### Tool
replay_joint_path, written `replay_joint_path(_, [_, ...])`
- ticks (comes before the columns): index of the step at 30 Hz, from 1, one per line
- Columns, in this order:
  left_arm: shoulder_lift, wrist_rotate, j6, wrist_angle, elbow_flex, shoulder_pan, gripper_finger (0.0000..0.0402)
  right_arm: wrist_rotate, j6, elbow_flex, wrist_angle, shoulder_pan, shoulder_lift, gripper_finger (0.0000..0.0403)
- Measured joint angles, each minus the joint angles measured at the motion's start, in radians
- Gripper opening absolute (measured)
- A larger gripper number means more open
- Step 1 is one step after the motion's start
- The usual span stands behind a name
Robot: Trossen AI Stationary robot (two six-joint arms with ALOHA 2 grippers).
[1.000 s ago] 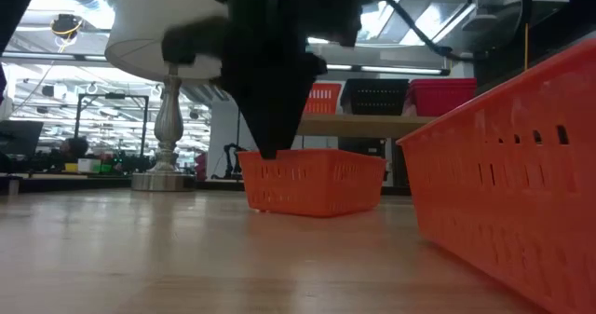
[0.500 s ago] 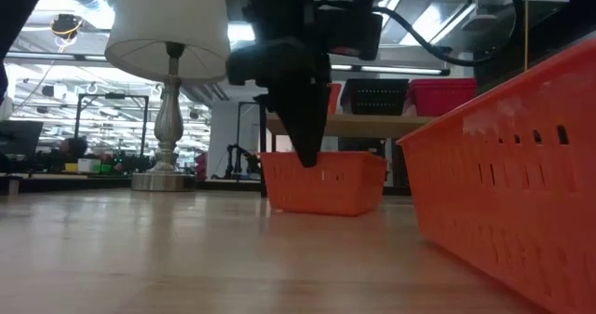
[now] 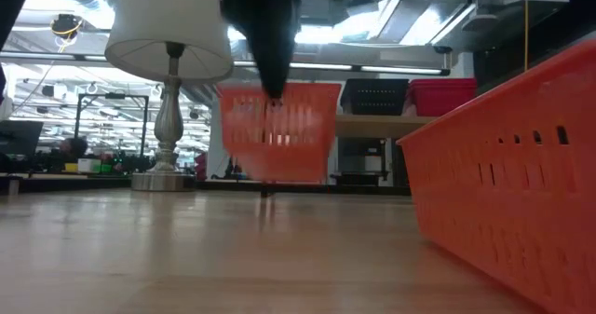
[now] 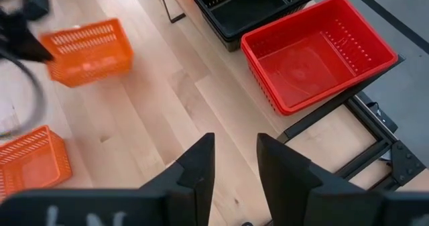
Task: Stack baskets on shelf by color
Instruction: Stack the top orange bin on the orange bin on the shelf
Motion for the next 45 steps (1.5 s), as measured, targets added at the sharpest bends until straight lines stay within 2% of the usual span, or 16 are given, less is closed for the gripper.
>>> replay_joint_path(6, [-0.078,-0.072,-0.023,-0.130,0.149,-0.025,0.0001,0.000,-0.006,0.000,-0.005,0.000,0.000,0.0110])
replay_joint_path(13, [-0.144,-0.162,-0.008,-0.201,0.280,0.015,0.0000,0.000,-0.007,0.000,-0.006,0.000,0.000,0.0110])
replay_joint_path(17, [-0.165,-0.263,0.062,-0.242,0.386,0.032,0.0000,0.001,-0.011,0.000,-0.016,0.000,0.000,0.0110])
replay_joint_path(19, [-0.169,-0.280,0.082,-0.276,0.438,0.053,0.0000,0.000,-0.030,0.000,-0.016,0.000,0.000,0.0110])
replay_joint_path(24, [-0.172,-0.258,0.089,-0.344,0.507,0.160,0.0000,0.001,-0.055,0.000,-0.016,0.000,0.000,0.0110])
replay_joint_path(30, [-0.171,-0.235,0.129,-0.380,0.513,0.273,0.0000,0.001,-0.055,0.000,-0.016,0.000,0.000,0.0110])
replay_joint_path(35, [-0.171,-0.223,0.202,-0.362,0.513,0.314,0.0000,0.001,-0.056,0.000,-0.016,0.000,0.000,0.0110])
replay_joint_path(39, [-0.170,-0.163,0.214,-0.363,0.513,0.366,0.0000,0.001,-0.057,0.000,-0.016,0.000,0.000,0.0110])
replay_joint_path(42, [-0.156,-0.150,0.295,-0.327,0.512,0.413,0.0000,0.001,-0.059,0.000,-0.016,0.000,0.000,0.0110])
replay_joint_path(45, [-0.138,-0.143,0.394,-0.216,0.512,0.459,0.0000,0.001,-0.059,0.000,-0.016,0.000,0.000,0.0110])
